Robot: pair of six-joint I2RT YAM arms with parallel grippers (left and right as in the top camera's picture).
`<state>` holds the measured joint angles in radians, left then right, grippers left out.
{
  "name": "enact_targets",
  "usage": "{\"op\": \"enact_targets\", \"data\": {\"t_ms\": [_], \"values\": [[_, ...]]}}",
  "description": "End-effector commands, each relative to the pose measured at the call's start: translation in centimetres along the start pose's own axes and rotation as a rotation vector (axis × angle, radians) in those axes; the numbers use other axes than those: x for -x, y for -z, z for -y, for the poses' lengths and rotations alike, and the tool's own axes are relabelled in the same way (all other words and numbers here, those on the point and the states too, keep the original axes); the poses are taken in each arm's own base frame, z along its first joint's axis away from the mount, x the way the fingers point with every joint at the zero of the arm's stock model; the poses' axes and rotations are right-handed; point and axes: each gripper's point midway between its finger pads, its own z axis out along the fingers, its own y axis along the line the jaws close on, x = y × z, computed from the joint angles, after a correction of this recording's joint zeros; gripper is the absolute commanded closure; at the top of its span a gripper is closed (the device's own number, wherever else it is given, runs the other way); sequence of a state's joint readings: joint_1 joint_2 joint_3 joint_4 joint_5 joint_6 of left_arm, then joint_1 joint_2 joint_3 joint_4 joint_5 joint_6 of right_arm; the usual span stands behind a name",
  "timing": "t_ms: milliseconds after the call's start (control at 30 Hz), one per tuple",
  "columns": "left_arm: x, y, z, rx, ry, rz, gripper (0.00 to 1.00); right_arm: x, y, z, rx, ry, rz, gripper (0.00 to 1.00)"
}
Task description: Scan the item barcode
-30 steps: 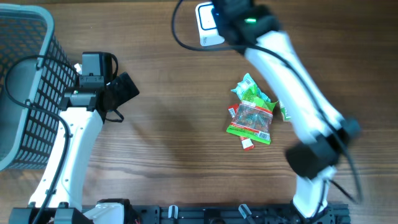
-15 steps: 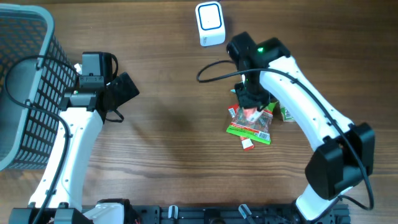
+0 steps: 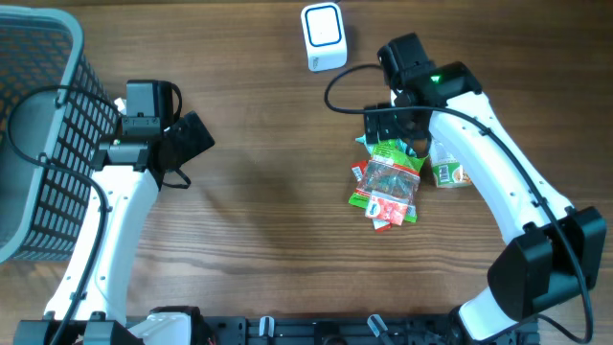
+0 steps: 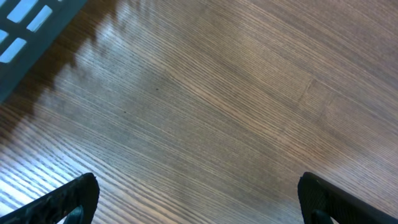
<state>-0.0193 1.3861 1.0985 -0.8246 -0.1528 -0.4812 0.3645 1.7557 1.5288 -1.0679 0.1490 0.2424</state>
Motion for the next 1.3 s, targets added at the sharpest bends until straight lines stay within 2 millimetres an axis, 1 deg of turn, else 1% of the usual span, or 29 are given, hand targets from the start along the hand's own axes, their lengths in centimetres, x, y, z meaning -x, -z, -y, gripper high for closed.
{"op": "enact_targets", "data": {"t_ms": [0,67,133,167,267,300,400,467,533,567,600,633,700,733,767,800,833,900,933,967,1000,1067,1100,1133,1167,1200,1267], "values": [[0.3,0.4,-0.2,0.003,0.011,0.017,0.0,3.4,1.2,-0.9,0.044,-0.03,0.139,0.0],[0.3,0.4,-0.2,0.002,0.011,0.017,0.0,5.5,1.7,-1.4,0.066,-0.044,0.226,0.0],[0.3,0.4,-0.2,0.002,0.011,0.017,0.0,6.8,2.0,-1.6,0.08,-0.052,0.281,0.0],[0.3,0.4,-0.2,0.002,0.011,0.017,0.0,7.1,2.1,-1.7,0.083,-0.054,0.293,0.0],[0.3,0.4,-0.2,0.002,0.011,0.017,0.0,7.1,2.1,-1.7,0.083,-0.054,0.292,0.0],[0.3,0.4,-0.2,0.002,0.011,0.017,0.0,6.9,1.7,-1.7,0.081,-0.052,0.282,0.0],[0.3,0.4,-0.2,0.002,0.011,0.017,0.0,6.9,2.9,-1.9,0.09,-0.049,0.305,0.0],[0.3,0.4,-0.2,0.002,0.011,0.017,0.0,7.1,4.8,-1.6,0.101,-0.055,0.347,0.0],[0.3,0.4,-0.2,0.003,0.011,0.017,0.0,7.3,7.9,-1.2,0.119,-0.066,0.417,0.0],[0.3,0.4,-0.2,0.003,0.011,0.017,0.0,7.2,12.0,-0.5,0.142,-0.08,0.508,0.0],[0.3,0.4,-0.2,0.003,0.011,0.017,0.0,6.9,14.7,0.0,0.158,-0.089,0.568,0.0],[0.3,0.4,-0.2,0.002,0.011,0.017,0.0,6.1,19.0,0.9,0.183,-0.104,0.666,0.0],[0.3,0.4,-0.2,0.003,0.011,0.017,0.0,4.8,23.1,1.9,0.208,-0.119,0.764,0.0],[0.3,0.4,-0.2,0.003,0.011,0.017,0.0,3.6,26.3,2.7,0.228,-0.131,0.841,0.0],[0.3,0.4,-0.2,0.003,0.011,0.017,0.0,1.7,30.0,3.8,0.252,-0.145,0.935,0.0],[0.3,0.4,-0.2,0.002,0.011,0.017,0.0,0.4,31.9,4.4,0.265,-0.153,0.987,0.0],[0.3,0.4,-0.2,0.003,0.011,0.017,0.0,-1.5,34.1,5.2,0.28,-0.161,1.043,0.0],[0.3,0.4,-0.2,0.003,0.011,0.017,0.0,-4.0,36.3,6.5,0.274,-0.162,1.105,0.01],[0.3,0.4,-0.2,0.003,0.011,0.017,0.0,-5.7,37.2,7.4,0.259,-0.179,1.133,0.0],[0.3,0.4,-0.2,0.002,0.011,0.017,0.0,-7.4,37.8,8.1,0.258,-0.185,1.148,0.0],[0.3,0.4,-0.2,0.002,0.011,0.017,0.0,-9.6,38.0,8.7,0.258,-0.192,1.154,0.0],[0.3,0.4,-0.2,0.003,0.011,0.017,0.0,-11.9,38.3,9.3,0.275,-0.202,1.199,0.0],[0.3,0.4,-0.2,0.003,0.011,0.017,0.0,-12.5,37.9,9.6,0.265,-0.214,1.222,0.0],[0.3,0.4,-0.2,0.003,0.011,0.017,0.0,-13.2,36.9,10.1,0.241,-0.233,1.256,0.0],[0.3,0.4,-0.2,0.003,0.011,0.017,0.0,-13.4,35.5,10.3,0.223,-0.255,1.308,0.0],[0.3,0.4,-0.2,0.003,0.011,0.017,0.0,-13.1,34.6,10.4,0.207,-0.255,1.39,0.0],[0.3,0.4,-0.2,0.003,0.011,0.017,0.0,-12.0,33.9,10.0,0.203,-0.219,1.633,0.0]]}}
